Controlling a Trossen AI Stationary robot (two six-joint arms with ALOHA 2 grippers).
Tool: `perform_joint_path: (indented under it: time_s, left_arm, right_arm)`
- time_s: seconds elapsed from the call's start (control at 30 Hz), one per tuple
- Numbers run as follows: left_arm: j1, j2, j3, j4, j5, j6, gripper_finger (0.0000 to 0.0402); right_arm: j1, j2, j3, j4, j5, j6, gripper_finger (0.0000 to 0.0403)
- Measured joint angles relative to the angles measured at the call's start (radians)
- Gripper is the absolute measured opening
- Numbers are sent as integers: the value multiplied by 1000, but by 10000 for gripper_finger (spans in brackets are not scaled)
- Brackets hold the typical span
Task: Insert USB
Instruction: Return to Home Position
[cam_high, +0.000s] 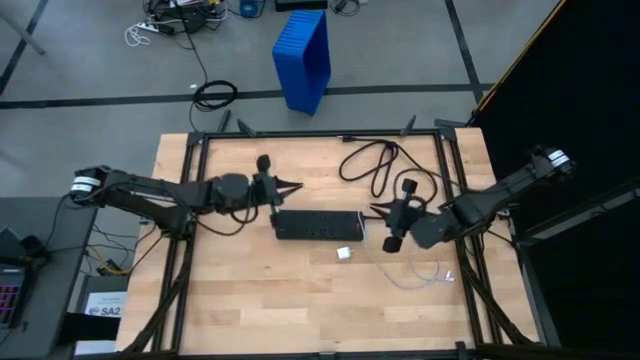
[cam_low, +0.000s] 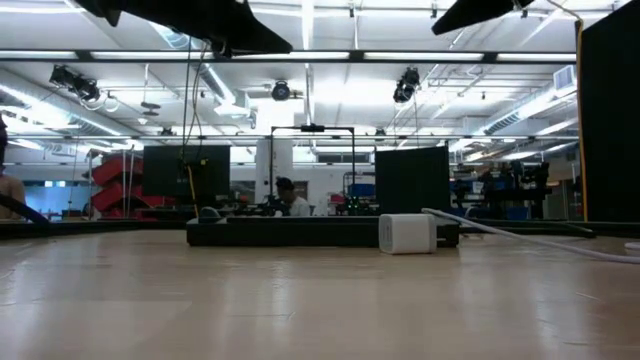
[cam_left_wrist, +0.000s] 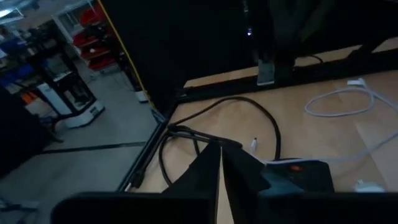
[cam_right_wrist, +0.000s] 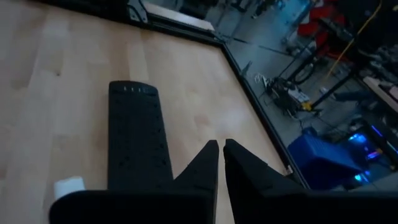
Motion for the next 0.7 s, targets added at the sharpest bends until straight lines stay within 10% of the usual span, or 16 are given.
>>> perform_joint_path:
  time_s: [0.7]
  left_arm:
    - [217, -451, -211, -160, 215, -50, 0]
  right_arm:
    - [-59, -900, -621, 384, -131, -209, 0]
